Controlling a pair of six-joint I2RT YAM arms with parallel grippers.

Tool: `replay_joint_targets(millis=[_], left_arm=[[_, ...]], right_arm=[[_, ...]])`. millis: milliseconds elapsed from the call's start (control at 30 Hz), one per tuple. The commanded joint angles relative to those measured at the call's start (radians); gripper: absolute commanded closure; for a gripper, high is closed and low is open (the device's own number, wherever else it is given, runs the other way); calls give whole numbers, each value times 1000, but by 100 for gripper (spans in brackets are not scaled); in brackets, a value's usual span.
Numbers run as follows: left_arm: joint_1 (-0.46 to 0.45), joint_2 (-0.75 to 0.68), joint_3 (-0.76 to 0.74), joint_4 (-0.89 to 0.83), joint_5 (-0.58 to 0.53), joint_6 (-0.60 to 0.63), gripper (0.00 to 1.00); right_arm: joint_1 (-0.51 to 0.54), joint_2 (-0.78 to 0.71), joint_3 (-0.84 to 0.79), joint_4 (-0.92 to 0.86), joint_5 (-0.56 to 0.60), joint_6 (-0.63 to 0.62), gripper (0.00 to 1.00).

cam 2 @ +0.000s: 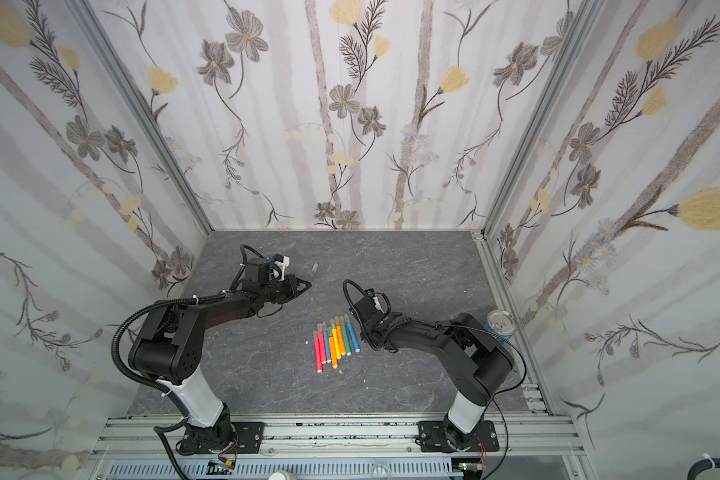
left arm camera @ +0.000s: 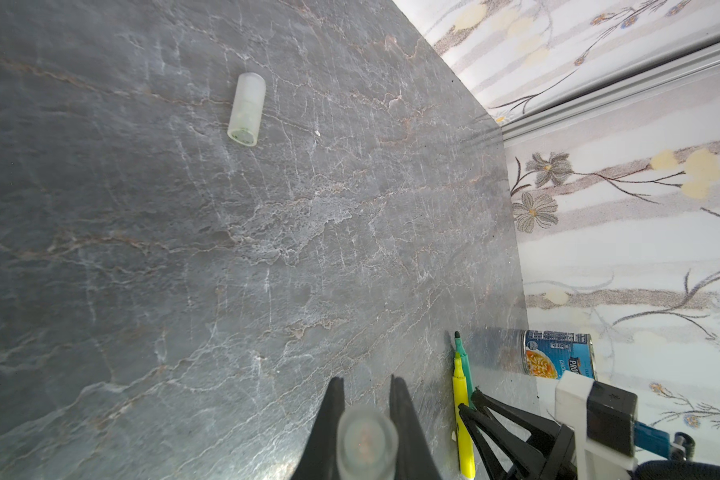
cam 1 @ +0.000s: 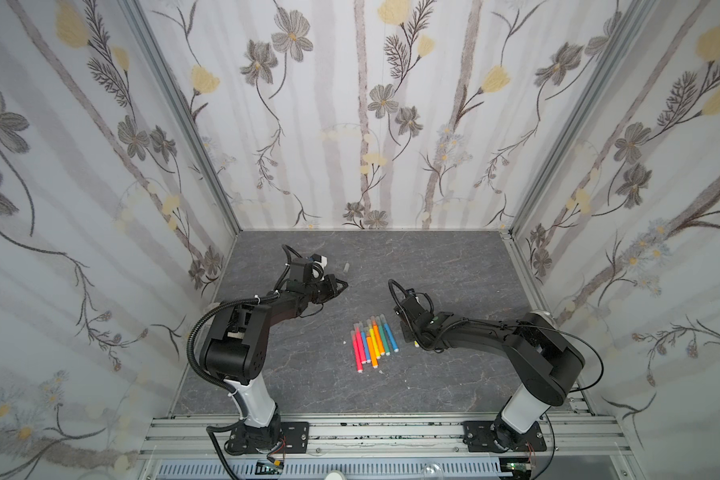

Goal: Open the pen caps

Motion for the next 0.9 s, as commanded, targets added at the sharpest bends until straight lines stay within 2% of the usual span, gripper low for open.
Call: replay_joint_targets(millis=[0,167,333,667,867], left_arm=[[1,4,8,36,-5,-2,100],[4,56,68,-34,-30,42,100],[7,135,197,-134,-58,84,100],[21,289,490,-373,-152,185,100],[53,359,563,-394,-119,173,100]], right_arm=[[1,-7,22,-16,35,-29,75],[0,-70,24,1,38,-36,73],[0,-171,2,35,-10,-31,69],[-3,-267,-116,46,-44,-18,65],[-6,-317,-185,61,-50,-7,64]])
